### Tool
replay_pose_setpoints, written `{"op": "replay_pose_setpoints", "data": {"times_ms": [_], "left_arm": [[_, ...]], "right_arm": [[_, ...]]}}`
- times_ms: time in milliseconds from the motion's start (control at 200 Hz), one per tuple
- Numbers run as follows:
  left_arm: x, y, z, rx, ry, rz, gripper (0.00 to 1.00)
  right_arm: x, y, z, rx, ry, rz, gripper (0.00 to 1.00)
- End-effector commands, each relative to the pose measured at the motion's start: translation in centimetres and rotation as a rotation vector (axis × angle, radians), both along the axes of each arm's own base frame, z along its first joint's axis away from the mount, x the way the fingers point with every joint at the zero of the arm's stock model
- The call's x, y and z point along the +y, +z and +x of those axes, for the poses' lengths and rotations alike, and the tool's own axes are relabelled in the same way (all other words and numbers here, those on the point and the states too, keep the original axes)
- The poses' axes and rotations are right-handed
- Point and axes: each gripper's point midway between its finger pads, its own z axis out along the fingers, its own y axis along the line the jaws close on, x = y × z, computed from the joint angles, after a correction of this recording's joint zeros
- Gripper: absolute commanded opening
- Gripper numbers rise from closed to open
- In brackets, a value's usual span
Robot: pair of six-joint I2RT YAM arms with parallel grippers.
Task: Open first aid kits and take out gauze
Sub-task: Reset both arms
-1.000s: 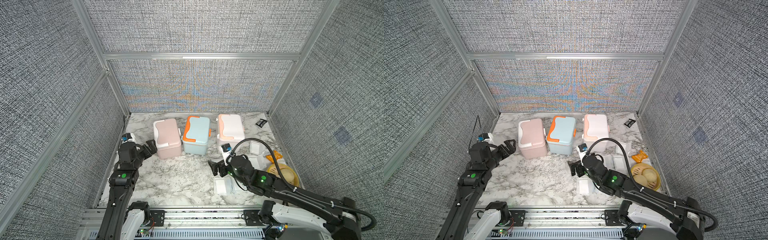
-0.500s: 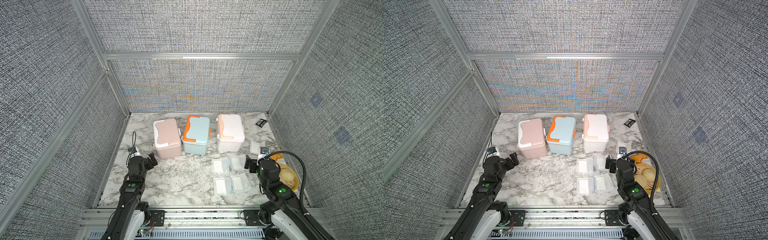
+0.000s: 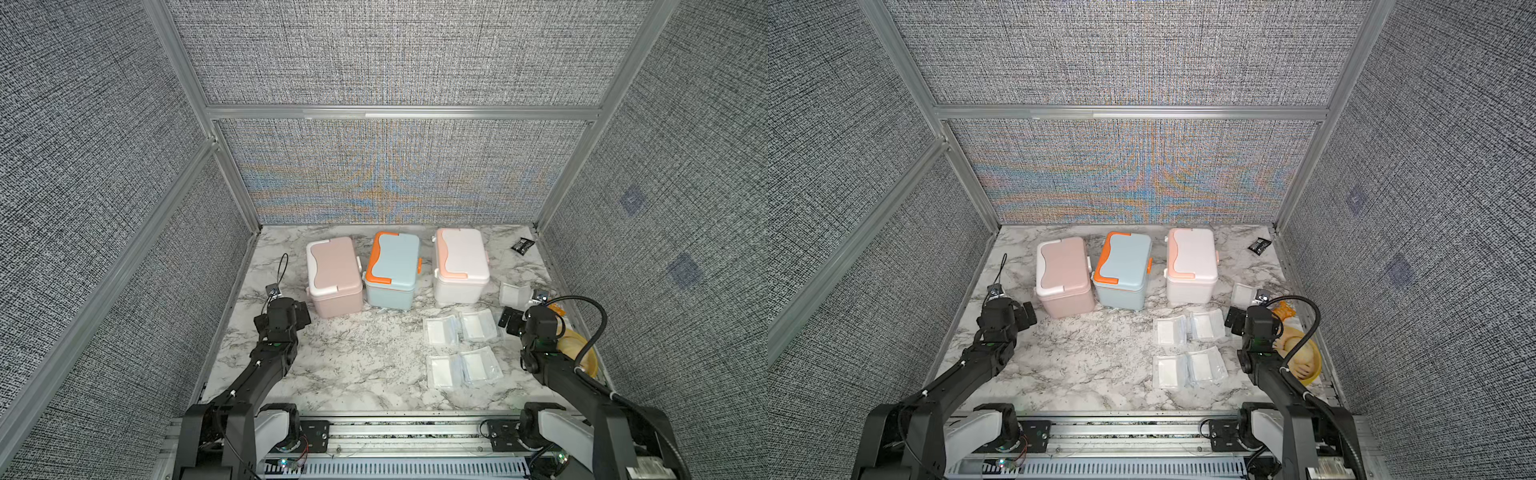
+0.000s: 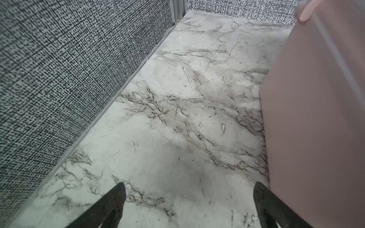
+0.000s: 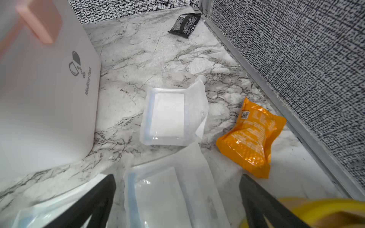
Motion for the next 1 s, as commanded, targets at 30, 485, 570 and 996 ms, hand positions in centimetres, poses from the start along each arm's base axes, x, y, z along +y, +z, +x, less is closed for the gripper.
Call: {"op": "replay_pose_setpoints", "data": {"times_ms": [30, 485, 570, 996], "left_arm": [[-0.2, 3.2, 2.6, -0.186, -0.036, 0.047, 1.0], [-3.5, 0.6, 6.8, -0.26, -0.244, 0.05, 1.0], [-3.6, 0.5, 7.1, -0.248, -0.256, 0.05, 1.0], [-3.8, 0.5, 7.0, -0.251, -0.265, 0.051, 1.0]], "right_arm": [[1.5, 2.7, 2.8, -0.143, 0.105, -0.002, 0.99], [4.3, 0.7, 5.5, -0.242, 0.295, -0.017, 0.99], [5.0, 0.2, 6.4, -0.163, 0.335, -0.008, 0.99], [6.2, 0.0, 7.5, -0.108, 0.335, -0.104, 0.99]]}}
